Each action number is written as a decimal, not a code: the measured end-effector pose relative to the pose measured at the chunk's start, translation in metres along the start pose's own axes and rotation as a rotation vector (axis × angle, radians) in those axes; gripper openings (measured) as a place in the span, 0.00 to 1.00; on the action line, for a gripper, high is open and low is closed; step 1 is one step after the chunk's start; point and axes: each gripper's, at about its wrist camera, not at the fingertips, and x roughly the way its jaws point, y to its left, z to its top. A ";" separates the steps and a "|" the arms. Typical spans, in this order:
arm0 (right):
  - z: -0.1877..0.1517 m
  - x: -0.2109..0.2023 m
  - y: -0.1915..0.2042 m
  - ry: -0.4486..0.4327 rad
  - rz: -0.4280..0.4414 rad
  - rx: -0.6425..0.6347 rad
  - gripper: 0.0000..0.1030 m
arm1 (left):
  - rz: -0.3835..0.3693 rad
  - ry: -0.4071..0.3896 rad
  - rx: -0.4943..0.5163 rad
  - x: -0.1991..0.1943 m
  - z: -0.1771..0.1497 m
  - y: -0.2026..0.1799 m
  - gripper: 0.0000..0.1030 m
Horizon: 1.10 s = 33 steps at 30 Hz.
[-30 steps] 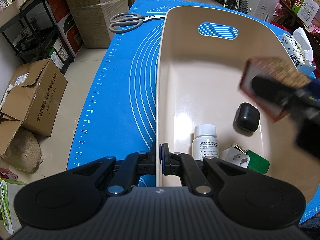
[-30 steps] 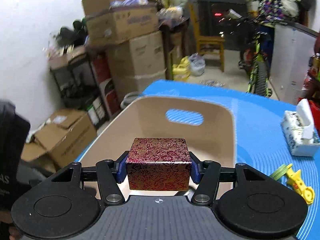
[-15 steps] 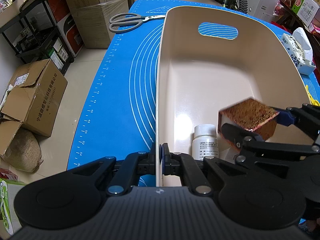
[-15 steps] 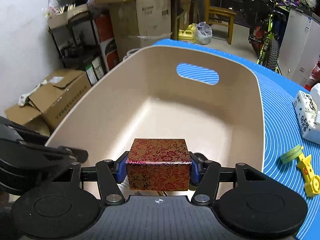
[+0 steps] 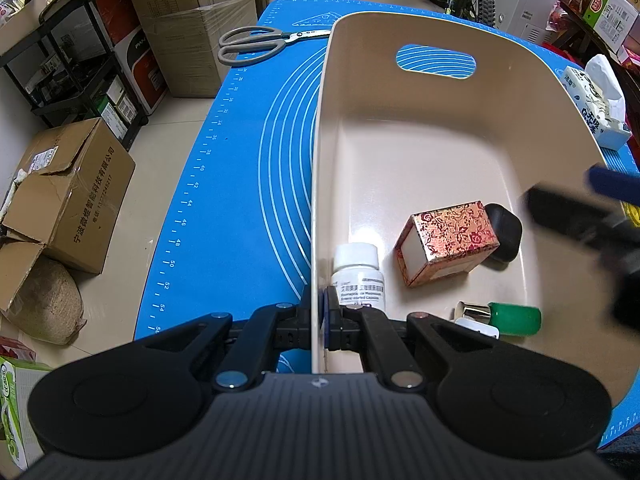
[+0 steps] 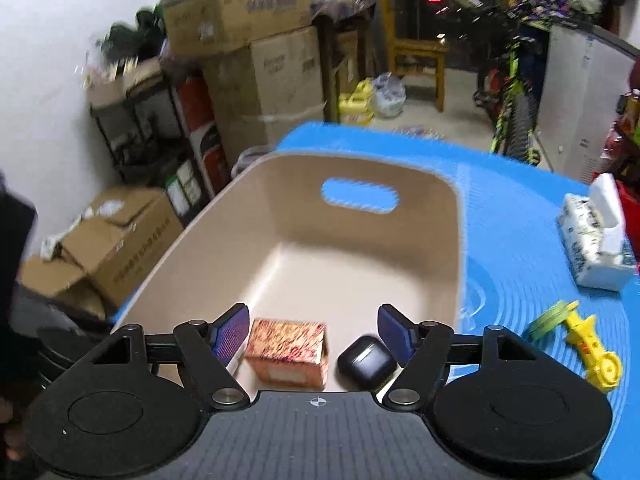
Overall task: Organize rigid objects
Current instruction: 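Carry the red gift box into the bin with the right gripper and release, then grasp the red toy figure with the right gripper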
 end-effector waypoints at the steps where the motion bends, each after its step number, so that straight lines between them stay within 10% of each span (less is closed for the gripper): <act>1: 0.001 -0.005 -0.005 -0.015 -0.005 0.009 0.75 | 0.000 0.000 0.000 0.000 0.000 0.000 0.05; 15: -0.005 -0.043 -0.108 -0.053 -0.211 0.204 0.78 | -0.001 0.000 0.000 0.000 0.000 0.000 0.05; 33: -0.075 0.013 -0.170 0.252 -0.360 0.254 0.78 | -0.001 0.000 -0.001 -0.001 0.001 0.000 0.06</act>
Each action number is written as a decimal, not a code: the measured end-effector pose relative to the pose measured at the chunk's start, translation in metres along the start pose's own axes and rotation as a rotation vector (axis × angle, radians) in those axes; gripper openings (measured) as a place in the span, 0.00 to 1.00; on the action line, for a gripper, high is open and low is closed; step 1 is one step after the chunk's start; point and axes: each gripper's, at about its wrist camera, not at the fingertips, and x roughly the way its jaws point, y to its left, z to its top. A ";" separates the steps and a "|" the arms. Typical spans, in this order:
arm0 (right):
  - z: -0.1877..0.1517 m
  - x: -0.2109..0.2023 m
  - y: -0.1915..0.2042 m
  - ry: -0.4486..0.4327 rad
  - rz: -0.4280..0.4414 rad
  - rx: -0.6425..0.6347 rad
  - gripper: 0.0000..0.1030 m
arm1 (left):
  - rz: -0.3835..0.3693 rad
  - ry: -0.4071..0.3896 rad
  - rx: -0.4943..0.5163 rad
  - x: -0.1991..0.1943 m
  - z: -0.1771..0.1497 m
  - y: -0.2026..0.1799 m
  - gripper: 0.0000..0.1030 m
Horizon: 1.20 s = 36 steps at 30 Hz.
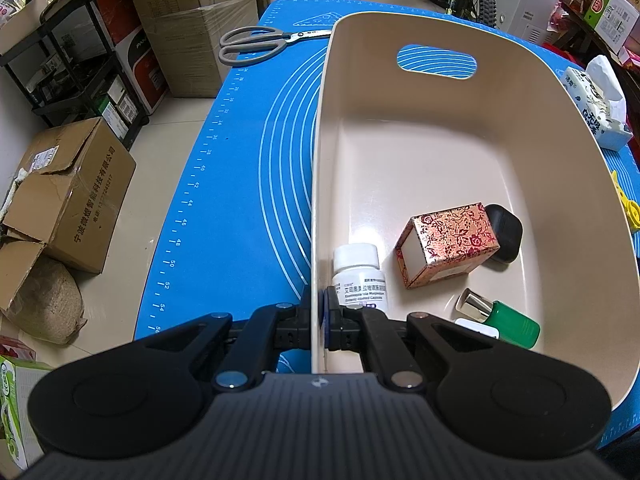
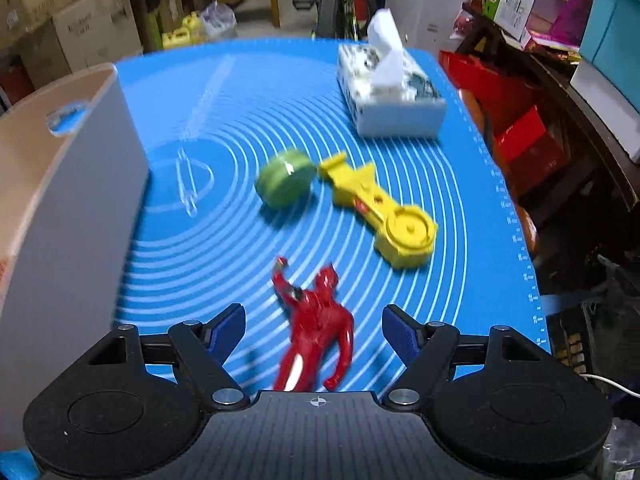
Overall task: Organize rigid objects
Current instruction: 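Grasp the red toy figure with the right gripper, then carry the red toy figure into the bin with the right gripper and release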
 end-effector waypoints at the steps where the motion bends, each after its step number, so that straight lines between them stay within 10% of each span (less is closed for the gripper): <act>1: -0.001 0.003 -0.001 0.011 0.004 0.004 0.77 | 0.000 0.000 0.001 0.000 0.000 0.000 0.06; 11: -0.005 0.025 -0.002 0.094 0.006 0.018 0.68 | -0.001 0.001 -0.001 0.000 0.000 0.000 0.05; 19: -0.002 0.021 -0.004 0.092 0.027 0.034 0.43 | 0.001 0.001 -0.003 0.000 0.000 0.000 0.06; 36: 0.009 -0.021 -0.001 -0.092 0.052 0.064 0.42 | 0.005 0.002 -0.004 0.000 0.000 0.000 0.06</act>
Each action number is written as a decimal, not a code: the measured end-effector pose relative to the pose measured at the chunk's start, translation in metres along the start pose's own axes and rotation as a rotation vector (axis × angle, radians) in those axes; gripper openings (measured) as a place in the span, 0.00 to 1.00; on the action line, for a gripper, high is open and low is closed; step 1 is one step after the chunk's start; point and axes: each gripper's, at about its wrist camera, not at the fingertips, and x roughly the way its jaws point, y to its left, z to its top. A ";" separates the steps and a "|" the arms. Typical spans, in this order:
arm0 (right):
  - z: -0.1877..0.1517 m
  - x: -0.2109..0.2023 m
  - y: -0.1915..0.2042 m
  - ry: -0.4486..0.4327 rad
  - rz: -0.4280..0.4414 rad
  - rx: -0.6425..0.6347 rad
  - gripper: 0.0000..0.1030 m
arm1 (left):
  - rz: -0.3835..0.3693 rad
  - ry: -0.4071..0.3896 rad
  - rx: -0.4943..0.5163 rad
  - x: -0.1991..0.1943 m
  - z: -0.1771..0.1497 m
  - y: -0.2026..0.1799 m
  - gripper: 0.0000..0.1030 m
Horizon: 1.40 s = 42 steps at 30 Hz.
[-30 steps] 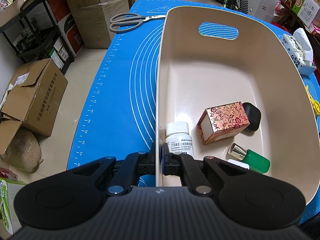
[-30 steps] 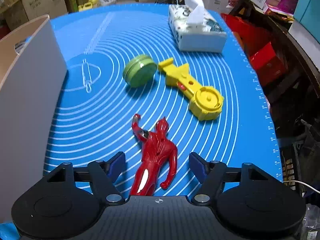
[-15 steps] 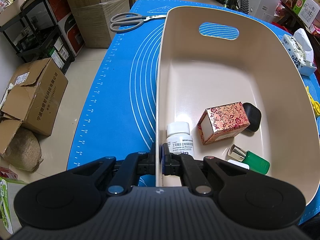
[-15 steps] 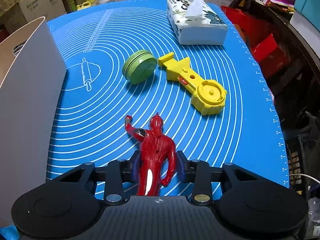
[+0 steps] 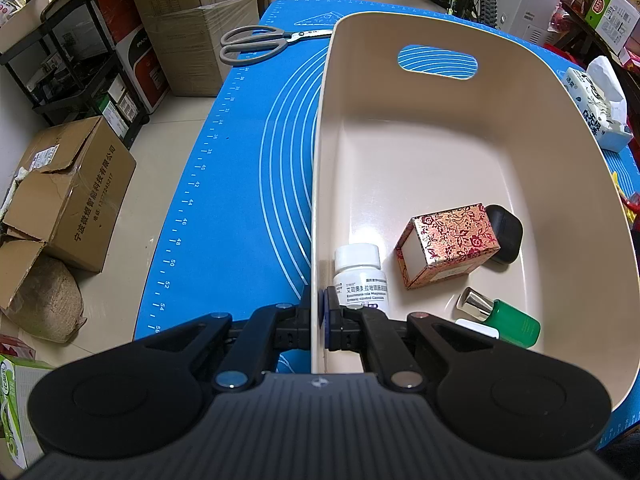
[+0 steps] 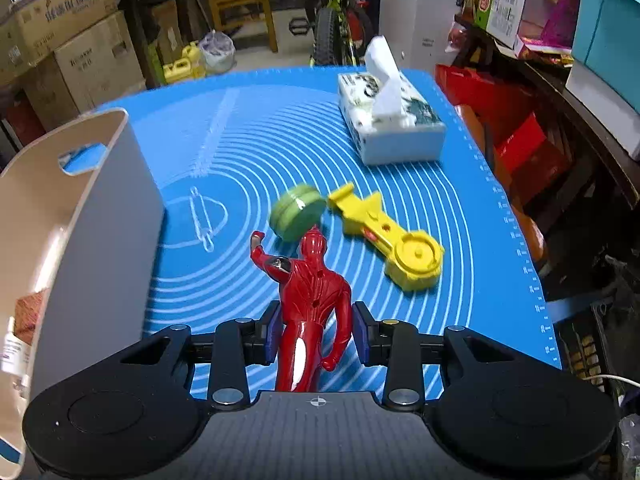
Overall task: Organize rigid objects
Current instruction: 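Carry the red toy figure into the bin with the right gripper and release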
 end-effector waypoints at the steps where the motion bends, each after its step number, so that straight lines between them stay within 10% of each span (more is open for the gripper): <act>1: 0.001 -0.003 0.001 -0.009 0.006 0.005 0.42 | 0.000 0.000 0.001 0.000 0.000 0.000 0.06; 25: 0.032 -0.084 0.074 -0.305 0.258 0.017 0.43 | 0.002 -0.001 0.004 0.001 0.000 -0.001 0.06; 42: 0.009 -0.050 0.165 -0.174 0.362 -0.196 0.43 | 0.008 -0.002 0.011 0.002 -0.001 -0.003 0.06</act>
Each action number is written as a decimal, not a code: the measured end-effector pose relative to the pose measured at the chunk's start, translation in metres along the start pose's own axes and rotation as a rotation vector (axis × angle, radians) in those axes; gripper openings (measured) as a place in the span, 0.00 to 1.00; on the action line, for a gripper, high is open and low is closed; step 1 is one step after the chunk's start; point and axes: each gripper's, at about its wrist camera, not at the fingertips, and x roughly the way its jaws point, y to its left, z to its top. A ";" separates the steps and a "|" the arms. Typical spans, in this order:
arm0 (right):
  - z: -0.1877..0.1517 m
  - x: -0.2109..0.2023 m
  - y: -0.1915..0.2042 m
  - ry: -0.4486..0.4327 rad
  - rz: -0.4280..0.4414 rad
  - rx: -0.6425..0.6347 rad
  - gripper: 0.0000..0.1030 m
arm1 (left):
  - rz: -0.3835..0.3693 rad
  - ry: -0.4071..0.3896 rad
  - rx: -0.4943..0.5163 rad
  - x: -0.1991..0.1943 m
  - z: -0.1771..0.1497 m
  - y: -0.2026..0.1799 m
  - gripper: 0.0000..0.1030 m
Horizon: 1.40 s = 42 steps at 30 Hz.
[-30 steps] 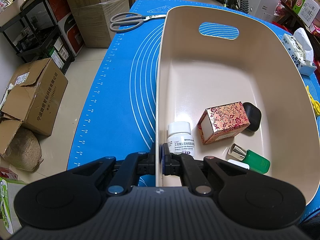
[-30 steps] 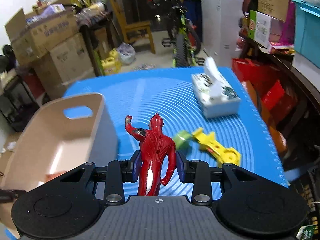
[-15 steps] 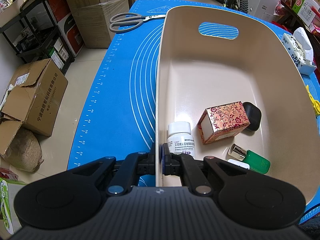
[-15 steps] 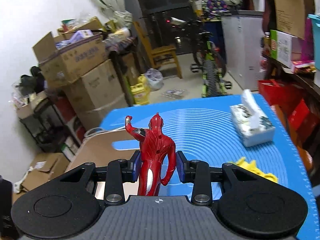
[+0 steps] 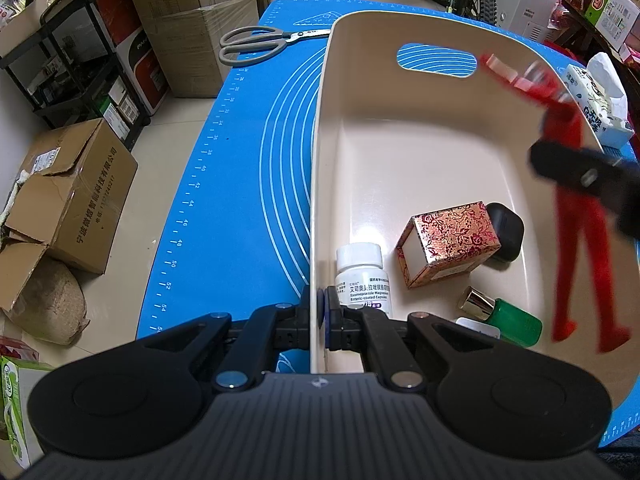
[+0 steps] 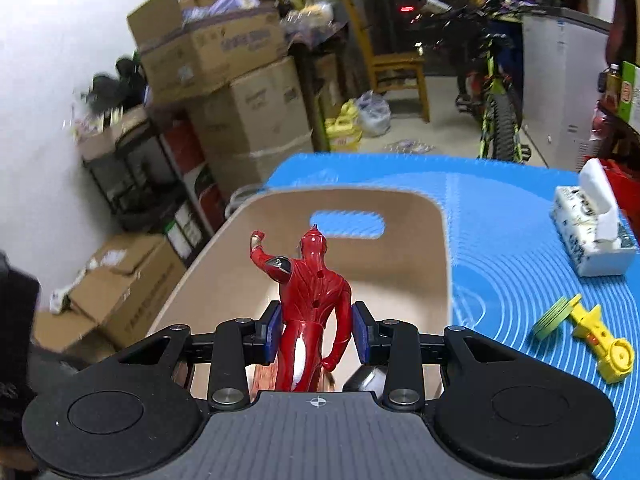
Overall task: Organize rigid objects
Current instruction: 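Carry the red toy figure into the bin with the right gripper and release, then grasp the green tape roll with the right gripper and lift it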
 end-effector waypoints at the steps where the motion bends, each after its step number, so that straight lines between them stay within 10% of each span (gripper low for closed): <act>1: -0.001 0.004 0.001 0.014 -0.002 -0.006 0.43 | 0.000 0.000 0.000 0.000 0.000 0.000 0.06; 13: -0.025 0.047 0.023 0.222 -0.017 -0.093 0.45 | 0.001 0.000 0.000 0.000 0.000 0.000 0.06; 19: -0.019 0.029 0.020 0.177 -0.001 -0.095 0.50 | 0.001 0.000 0.000 0.000 0.000 0.000 0.06; 22: -0.012 0.015 0.012 0.135 -0.003 -0.072 0.70 | 0.001 0.000 0.001 0.000 0.000 0.000 0.06; 42: 0.020 -0.035 -0.084 -0.052 -0.198 0.060 0.78 | 0.018 0.001 0.014 0.000 -0.001 0.000 0.07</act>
